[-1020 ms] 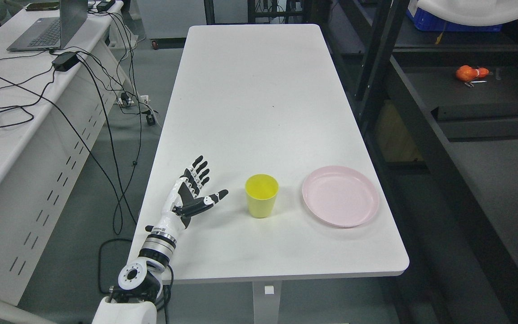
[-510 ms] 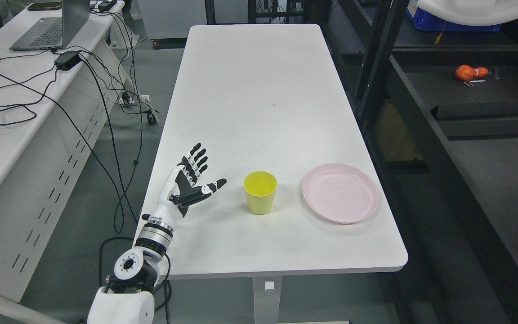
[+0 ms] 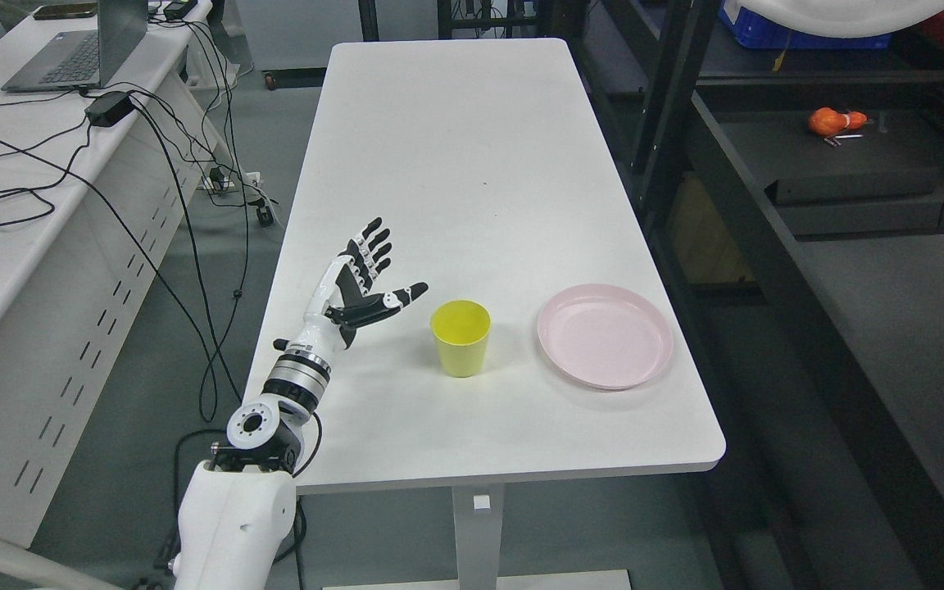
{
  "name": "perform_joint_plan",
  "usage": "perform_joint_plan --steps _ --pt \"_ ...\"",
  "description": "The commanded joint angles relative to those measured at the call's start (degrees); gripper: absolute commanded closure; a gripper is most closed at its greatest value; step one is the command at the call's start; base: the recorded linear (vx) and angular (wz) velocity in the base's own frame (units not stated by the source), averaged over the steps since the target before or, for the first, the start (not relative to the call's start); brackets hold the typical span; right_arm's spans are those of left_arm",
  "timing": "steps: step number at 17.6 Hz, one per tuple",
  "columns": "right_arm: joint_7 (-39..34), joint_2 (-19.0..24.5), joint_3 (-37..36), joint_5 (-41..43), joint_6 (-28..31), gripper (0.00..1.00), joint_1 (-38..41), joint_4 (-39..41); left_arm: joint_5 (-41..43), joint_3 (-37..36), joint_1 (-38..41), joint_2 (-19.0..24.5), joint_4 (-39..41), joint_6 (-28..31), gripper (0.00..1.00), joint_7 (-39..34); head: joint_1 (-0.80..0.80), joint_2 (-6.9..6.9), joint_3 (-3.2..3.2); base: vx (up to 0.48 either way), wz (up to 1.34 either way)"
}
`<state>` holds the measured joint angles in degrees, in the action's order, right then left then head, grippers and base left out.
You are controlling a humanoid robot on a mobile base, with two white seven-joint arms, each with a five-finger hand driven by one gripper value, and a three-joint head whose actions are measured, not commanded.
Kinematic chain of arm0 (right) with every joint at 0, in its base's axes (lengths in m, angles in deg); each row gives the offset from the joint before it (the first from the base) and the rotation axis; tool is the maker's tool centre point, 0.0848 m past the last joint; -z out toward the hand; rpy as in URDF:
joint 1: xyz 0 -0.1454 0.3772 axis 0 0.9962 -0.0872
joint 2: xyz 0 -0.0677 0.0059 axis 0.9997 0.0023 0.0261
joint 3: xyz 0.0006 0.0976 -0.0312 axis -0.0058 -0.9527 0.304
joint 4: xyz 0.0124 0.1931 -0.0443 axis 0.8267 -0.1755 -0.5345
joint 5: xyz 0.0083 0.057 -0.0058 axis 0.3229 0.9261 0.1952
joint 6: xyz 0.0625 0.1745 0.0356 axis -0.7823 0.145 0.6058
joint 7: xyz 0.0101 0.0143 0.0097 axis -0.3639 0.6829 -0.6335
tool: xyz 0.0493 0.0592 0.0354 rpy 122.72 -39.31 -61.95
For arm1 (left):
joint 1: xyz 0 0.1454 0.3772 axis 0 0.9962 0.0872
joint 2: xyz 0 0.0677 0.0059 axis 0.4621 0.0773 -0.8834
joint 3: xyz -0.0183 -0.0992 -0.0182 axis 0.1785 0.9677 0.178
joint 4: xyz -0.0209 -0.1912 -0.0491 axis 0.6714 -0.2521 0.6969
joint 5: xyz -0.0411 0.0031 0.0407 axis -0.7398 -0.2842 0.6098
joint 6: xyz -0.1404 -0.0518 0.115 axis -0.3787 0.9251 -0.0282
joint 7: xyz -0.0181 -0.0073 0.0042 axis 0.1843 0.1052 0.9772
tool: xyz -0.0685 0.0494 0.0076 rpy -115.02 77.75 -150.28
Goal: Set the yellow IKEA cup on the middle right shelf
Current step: 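Reach the left hand around the yellow cup and grasp it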
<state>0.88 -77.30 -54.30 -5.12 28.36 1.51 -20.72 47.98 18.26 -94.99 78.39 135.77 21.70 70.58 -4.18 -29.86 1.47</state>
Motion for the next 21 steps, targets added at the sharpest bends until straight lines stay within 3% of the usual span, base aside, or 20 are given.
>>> perform_joint_plan --steps 1,5,9,21 --pt "0.04 -1.00 0.97 1.41 0.03 0.01 0.79 0.00 0.92 -7.64 -2.91 1.00 -11.98 -0.20 0.01 -0.05 0.00 0.00 0.00 -0.030 -0.03" --pt "0.04 -1.00 0.97 1.41 0.03 0.01 0.79 0.09 0.83 -13.34 -3.44 1.00 -13.22 -0.64 0.01 0.04 0.00 0.00 0.00 -0.016 -0.01" --pt "0.04 -1.00 0.97 1.41 0.03 0.01 0.79 0.00 0.83 -20.12 -3.35 1.00 -12.43 -5.30 0.01 0.04 0.00 -0.01 0.00 0.000 0.00" --pt "0.04 -1.00 0.97 1.41 0.03 0.01 0.79 0.00 0.83 -24.08 -0.19 1.00 -8.74 -7.41 0.01 0.83 0.00 0.00 0.00 0.000 0.00"
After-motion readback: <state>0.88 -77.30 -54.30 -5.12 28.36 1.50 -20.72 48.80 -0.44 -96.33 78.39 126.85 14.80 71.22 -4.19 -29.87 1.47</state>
